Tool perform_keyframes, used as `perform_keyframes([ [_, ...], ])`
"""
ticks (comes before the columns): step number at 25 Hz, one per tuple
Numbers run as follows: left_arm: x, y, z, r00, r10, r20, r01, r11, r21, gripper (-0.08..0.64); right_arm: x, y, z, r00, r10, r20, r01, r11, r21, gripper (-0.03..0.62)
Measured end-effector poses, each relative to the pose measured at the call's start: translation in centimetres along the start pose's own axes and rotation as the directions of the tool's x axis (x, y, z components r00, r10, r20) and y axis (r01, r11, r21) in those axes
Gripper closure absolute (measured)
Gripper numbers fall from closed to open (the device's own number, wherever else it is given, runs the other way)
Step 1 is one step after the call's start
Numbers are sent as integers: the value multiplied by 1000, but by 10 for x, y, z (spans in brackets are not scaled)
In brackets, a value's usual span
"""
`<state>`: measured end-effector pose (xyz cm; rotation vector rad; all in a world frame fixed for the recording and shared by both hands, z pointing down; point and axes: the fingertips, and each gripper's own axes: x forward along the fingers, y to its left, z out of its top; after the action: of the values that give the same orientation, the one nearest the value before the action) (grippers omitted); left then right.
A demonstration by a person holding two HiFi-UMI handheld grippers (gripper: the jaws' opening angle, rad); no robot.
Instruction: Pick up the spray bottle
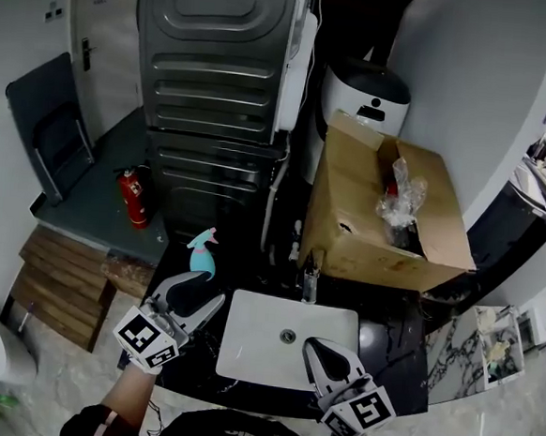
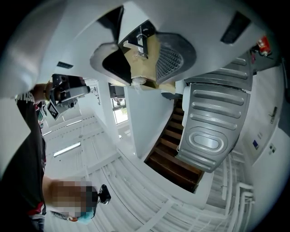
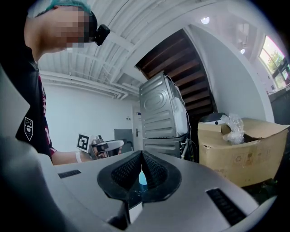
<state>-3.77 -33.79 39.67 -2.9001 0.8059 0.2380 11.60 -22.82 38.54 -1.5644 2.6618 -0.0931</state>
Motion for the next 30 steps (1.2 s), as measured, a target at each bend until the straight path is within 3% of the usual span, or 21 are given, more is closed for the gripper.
perform_keyframes([
  [3, 1, 24, -7, 1000, -1, -7, 1, 1000, 12, 393, 6, -2, -11, 999, -25, -35, 24, 999, -25, 555],
  [8, 8, 62, -31, 998, -38, -52, 40, 998, 46, 388, 25, 6, -11, 999, -32, -24, 33, 999, 7, 555],
  [11, 14, 83, -45, 996, -56, -67, 60, 997, 56, 388, 31, 8, -24, 995, -43, -85, 43, 999, -9, 555],
  [22, 33, 169, -129, 993, -11, -119, 14, 1000, 26, 388, 45, 10, -49, 983, -94, -160, 92, 996, -20, 555],
  [30, 55, 201, -188, 978, -10, -207, 11, 1000, 1, 368, 47, 6, -59, 972, -133, -194, 135, 991, -7, 555],
])
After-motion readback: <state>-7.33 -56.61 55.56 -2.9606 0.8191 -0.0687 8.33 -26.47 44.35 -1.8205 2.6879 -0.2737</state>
